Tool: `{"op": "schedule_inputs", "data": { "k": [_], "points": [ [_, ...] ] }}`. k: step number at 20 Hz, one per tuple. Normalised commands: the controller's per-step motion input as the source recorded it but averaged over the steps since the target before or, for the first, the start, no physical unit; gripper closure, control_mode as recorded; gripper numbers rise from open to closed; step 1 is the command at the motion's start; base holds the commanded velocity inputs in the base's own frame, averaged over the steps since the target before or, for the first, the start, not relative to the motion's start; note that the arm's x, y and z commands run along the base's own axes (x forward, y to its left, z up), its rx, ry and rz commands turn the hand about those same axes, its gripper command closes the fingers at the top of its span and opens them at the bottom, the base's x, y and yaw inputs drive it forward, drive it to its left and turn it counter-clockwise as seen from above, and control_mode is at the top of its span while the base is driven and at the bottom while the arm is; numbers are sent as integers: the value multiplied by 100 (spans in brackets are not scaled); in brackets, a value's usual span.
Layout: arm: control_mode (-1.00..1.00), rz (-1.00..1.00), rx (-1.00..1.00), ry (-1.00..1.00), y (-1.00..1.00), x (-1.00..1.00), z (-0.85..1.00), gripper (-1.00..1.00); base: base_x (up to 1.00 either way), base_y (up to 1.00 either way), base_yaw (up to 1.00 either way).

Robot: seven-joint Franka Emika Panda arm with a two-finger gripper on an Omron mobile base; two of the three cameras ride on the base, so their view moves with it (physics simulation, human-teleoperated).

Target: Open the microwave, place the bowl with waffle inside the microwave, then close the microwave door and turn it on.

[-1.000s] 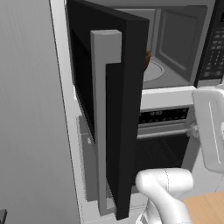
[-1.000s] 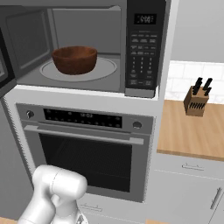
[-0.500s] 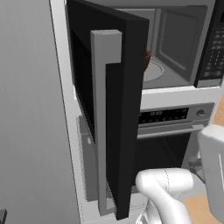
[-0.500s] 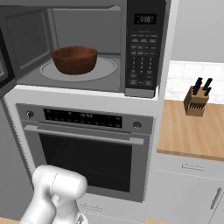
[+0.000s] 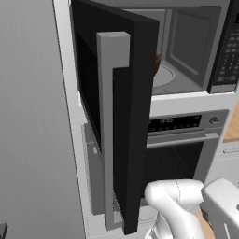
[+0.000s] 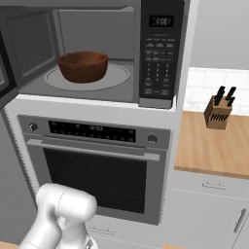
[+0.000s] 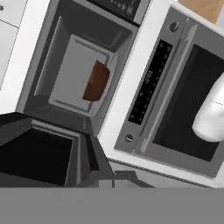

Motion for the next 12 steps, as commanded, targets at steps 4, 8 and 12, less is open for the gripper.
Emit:
{"op": "schedule_inputs", "data": {
  "k": [4,8,12],
  "points": [
    [-100,-12,-10,-11,53,-6,-4,100,0,0,0],
    [-100,-7,-12,-11,77,7,-11,100,0,0,0],
    [-100,-4,-14,-7,79,3,-17,100,0,0,0]
  ]
}}
